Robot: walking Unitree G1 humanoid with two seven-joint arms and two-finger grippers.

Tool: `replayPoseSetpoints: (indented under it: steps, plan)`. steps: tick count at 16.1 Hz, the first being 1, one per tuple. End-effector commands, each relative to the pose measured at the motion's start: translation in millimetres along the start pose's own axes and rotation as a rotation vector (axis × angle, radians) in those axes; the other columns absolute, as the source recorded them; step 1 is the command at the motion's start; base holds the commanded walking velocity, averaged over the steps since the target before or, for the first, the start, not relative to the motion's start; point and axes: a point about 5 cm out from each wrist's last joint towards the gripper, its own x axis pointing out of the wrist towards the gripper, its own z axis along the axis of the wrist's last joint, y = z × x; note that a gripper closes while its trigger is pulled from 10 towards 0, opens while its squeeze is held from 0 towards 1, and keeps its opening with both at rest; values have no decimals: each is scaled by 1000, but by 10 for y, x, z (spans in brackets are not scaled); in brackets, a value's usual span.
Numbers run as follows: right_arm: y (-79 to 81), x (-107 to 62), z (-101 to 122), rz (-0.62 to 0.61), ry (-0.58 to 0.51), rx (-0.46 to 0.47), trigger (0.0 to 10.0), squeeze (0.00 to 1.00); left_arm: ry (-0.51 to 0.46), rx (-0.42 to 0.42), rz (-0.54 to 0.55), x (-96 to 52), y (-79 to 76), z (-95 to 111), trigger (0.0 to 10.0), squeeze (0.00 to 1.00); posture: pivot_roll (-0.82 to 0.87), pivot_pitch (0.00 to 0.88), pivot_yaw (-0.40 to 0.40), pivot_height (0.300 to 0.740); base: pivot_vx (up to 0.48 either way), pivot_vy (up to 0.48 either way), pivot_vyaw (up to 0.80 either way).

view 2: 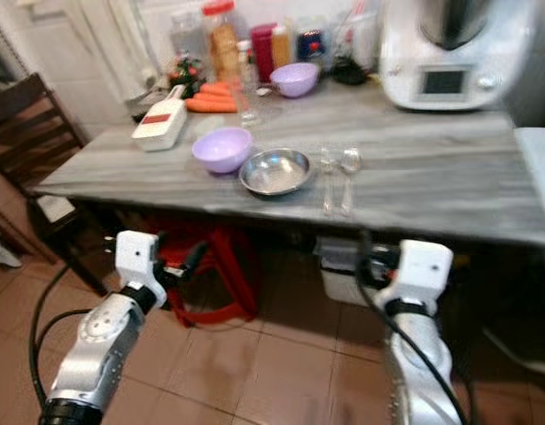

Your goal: Setting the table

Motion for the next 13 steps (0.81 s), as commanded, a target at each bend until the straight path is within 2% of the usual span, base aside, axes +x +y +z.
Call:
replayPoseSetpoints:
  steps: [1,5,10,13]
  plan:
    - [103,4,-15,39,10,20,10000,0,2,26,32,-35,116,14,10000,0,-170,0,154,740,-296,0,0]
    - [122,17,-19,44,16,20,10000,0,2,25,32,-40,113,9,10000,0,-167,0,153,740,-293,0,0]
    - [74,10,15,8,-1,54,10000,0,-29,-1,-29,-38,79,24,10000,0,-169,0,156,740,0,0,0]
    - [71,12,15,2,5,69,10000,0,-43,11,-48,-14,21,44,10000,0,-174,0,159,740,0,0,-152]
